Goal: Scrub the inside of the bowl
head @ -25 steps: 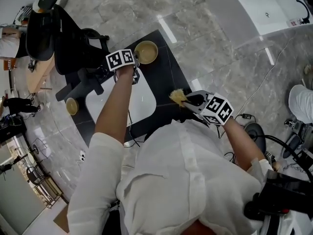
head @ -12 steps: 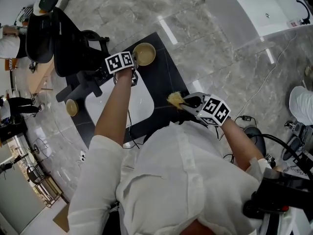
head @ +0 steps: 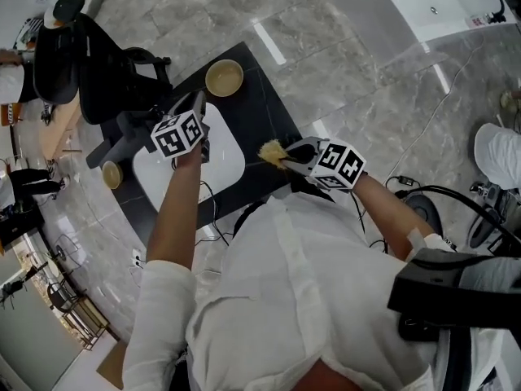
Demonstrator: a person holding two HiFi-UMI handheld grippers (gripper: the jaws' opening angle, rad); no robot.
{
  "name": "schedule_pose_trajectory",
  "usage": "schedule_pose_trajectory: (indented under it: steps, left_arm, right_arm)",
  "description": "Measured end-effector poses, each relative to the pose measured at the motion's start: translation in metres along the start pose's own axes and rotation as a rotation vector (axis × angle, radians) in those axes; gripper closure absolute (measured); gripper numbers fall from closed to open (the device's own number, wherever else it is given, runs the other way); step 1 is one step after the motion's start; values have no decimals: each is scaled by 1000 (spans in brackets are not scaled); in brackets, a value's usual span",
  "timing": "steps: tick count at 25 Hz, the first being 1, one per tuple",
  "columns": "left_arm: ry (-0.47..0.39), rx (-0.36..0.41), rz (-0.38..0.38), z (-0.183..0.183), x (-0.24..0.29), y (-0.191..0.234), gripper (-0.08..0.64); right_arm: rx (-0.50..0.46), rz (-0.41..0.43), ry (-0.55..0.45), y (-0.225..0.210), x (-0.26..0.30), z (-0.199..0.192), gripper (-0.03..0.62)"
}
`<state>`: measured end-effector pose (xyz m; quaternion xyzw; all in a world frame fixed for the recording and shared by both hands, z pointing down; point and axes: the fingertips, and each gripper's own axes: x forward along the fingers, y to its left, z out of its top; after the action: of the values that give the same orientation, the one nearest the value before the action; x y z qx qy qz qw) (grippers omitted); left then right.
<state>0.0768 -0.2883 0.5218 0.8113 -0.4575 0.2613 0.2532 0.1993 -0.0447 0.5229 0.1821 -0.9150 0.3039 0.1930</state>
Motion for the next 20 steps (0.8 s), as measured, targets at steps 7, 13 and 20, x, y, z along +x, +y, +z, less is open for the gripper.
schedule_pose_trajectory:
  steps: [7, 13, 20]
  left_arm:
    - [43, -27, -202, -64, -88, -58, 555]
    - [99, -103, -297, -127, -139, -80, 555]
    - [98, -10, -369, -176, -213, -87, 555]
  right_arm:
    - [-36, 40, 10, 16, 6, 15, 555]
    - [-110, 58, 35, 35, 25, 23, 555]
    - [-188, 59, 53, 85, 55, 30, 555]
